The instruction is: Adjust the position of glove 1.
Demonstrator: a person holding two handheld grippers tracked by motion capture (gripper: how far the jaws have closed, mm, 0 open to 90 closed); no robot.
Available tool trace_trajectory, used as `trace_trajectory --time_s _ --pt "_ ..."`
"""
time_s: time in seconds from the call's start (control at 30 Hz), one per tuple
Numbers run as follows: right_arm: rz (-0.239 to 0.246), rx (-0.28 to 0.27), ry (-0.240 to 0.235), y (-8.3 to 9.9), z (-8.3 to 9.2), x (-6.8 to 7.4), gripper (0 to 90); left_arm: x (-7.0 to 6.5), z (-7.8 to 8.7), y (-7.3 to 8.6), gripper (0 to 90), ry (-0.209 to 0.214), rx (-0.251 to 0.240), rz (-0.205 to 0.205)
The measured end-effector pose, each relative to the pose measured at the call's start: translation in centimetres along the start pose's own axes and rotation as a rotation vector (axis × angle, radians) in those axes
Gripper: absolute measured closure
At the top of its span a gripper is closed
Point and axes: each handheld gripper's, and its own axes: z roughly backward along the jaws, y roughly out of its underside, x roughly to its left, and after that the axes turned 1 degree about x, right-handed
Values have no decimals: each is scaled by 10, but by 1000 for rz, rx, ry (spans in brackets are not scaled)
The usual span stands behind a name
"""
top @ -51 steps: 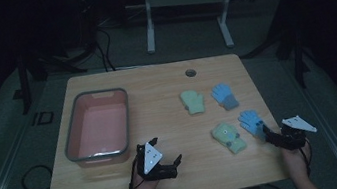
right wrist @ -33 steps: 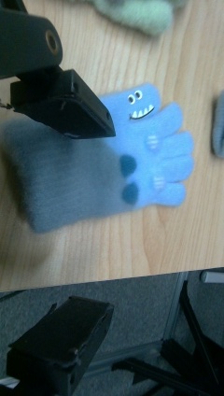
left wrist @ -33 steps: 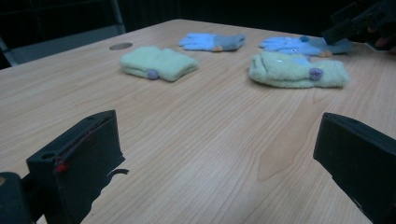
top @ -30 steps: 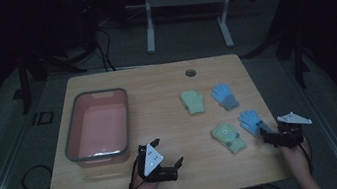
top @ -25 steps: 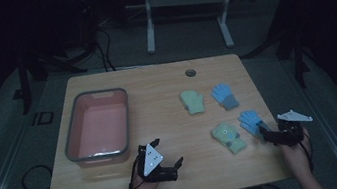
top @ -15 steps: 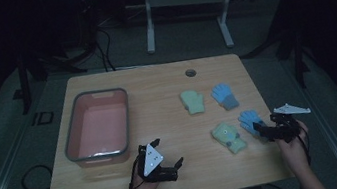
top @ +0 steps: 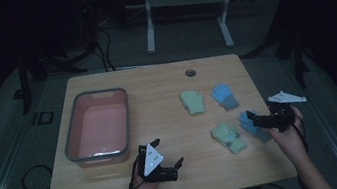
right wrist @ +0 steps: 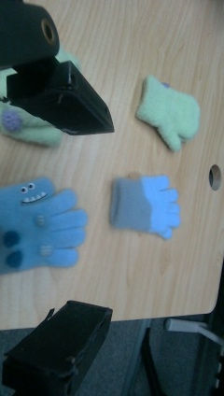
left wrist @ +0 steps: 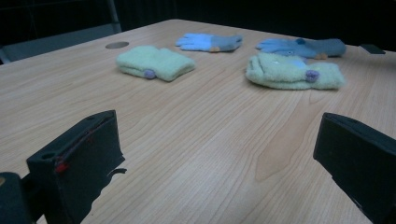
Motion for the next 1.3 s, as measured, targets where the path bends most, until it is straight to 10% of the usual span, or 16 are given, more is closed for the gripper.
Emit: trace_trajectory --time_s 1.3 --pt "172 47 -187 -63 -74 62 414 -1 0 0 11 6 -3 -11"
